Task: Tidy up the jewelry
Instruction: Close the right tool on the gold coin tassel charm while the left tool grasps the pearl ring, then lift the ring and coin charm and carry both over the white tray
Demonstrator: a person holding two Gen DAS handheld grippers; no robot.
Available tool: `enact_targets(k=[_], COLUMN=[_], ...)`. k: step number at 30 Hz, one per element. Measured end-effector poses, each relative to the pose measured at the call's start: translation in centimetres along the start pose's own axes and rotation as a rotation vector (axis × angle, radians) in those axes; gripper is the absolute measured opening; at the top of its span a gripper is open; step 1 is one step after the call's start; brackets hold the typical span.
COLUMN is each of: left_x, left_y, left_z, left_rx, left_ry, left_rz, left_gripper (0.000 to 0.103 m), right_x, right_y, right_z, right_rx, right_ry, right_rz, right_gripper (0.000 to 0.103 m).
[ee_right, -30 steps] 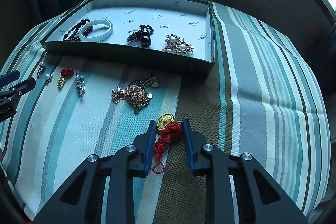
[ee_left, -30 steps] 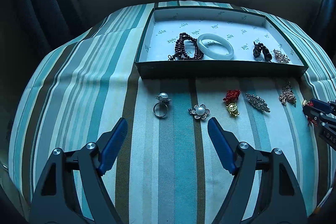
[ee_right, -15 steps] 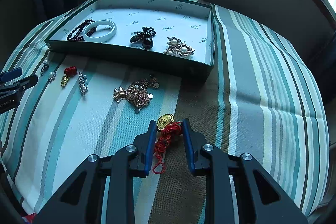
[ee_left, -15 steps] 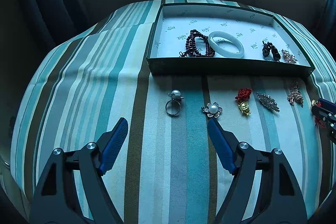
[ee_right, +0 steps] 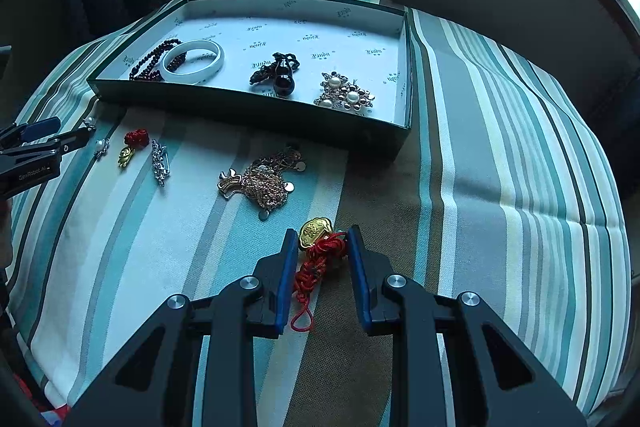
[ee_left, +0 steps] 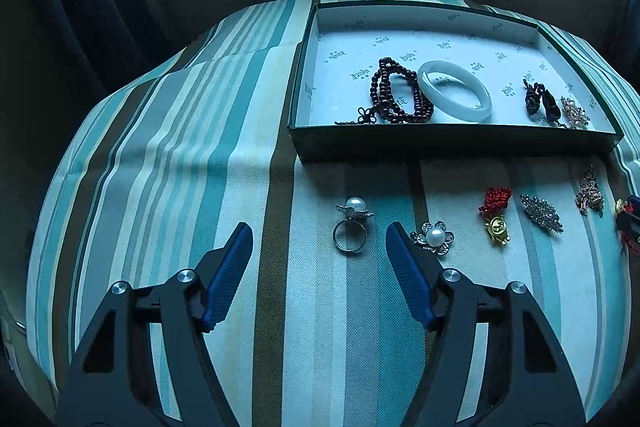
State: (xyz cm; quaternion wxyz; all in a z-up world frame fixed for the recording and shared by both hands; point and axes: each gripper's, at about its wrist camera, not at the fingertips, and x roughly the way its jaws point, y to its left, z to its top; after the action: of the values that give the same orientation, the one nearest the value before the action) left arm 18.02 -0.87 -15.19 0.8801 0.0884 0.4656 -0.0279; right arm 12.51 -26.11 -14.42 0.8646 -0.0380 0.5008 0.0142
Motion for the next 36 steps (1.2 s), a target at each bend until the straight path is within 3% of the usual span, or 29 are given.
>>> enact_targets(k=[8,16,36], left_x=[1.0,0.8,-1.2], left_y=[-0.3,-1.3,-1.3], left_z=[0.4,0.3,0.4], left_rx=[0.025,0.073,0.103], left_ry=[0.001,-0.01,-0.058], left_rz=[-0.019,-0.05,-0.036], left_gripper=[0.049,0.021,0.02], right_x=[0.3,0.3,-0.6], right_y=[-0.4,-0.4,-0.6], right_z=[0.2,0.1,0.7], right_rx=[0.009,0.009,0.034], right_ry=[0.005,0.005,-0.029], right_rz=[0.004,0.004,0.012], right_gripper=[0.026,0.026,0.026])
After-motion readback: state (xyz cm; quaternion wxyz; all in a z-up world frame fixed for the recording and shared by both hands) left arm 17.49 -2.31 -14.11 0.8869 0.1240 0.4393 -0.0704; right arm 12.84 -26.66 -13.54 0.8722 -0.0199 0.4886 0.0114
